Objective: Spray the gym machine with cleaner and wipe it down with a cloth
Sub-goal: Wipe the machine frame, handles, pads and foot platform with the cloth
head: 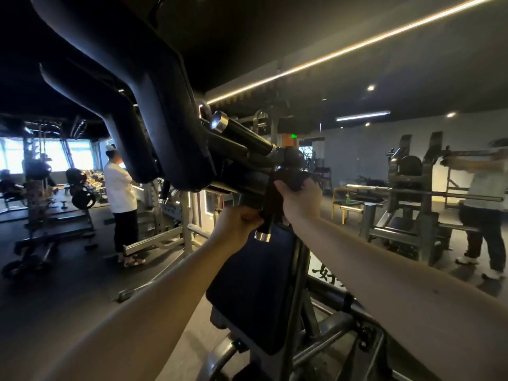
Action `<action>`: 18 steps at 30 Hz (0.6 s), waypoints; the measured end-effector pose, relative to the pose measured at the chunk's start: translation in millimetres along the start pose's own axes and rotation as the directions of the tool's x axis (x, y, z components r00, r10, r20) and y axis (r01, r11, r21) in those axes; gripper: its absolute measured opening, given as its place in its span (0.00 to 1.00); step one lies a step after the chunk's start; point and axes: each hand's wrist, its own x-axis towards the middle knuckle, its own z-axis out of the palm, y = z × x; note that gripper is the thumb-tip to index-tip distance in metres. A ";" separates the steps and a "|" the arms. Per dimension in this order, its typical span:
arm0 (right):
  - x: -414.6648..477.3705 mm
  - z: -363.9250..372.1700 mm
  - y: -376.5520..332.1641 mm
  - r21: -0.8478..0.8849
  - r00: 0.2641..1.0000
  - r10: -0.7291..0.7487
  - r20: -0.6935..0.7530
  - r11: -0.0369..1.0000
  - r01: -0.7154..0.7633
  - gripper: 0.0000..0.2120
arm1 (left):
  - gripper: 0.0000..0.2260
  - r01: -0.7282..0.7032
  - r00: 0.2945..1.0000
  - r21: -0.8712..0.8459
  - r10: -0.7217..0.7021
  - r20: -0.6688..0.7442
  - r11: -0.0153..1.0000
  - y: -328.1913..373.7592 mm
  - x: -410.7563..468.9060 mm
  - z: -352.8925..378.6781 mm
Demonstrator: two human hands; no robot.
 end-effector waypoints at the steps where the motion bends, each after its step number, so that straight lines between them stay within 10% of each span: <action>1: -2.7 -1.5 6.5 0.006 1.000 -0.001 0.020 1.000 0.001 0.09 | 0.09 0.026 1.000 -0.028 -0.026 -0.005 0.999 -1.1 0.4 1.2; 10: -8.6 -41.2 41.2 -0.278 0.920 0.020 0.392 0.956 0.098 0.13 | 0.06 0.119 0.993 -0.102 -0.121 -0.011 0.988 -1.5 -2.2 3.8; 18: 12.9 -15.2 19.9 -0.048 0.983 -0.052 0.177 0.997 0.061 0.06 | 0.04 0.145 0.988 -0.055 -0.147 -0.048 0.988 -5.4 -8.4 5.3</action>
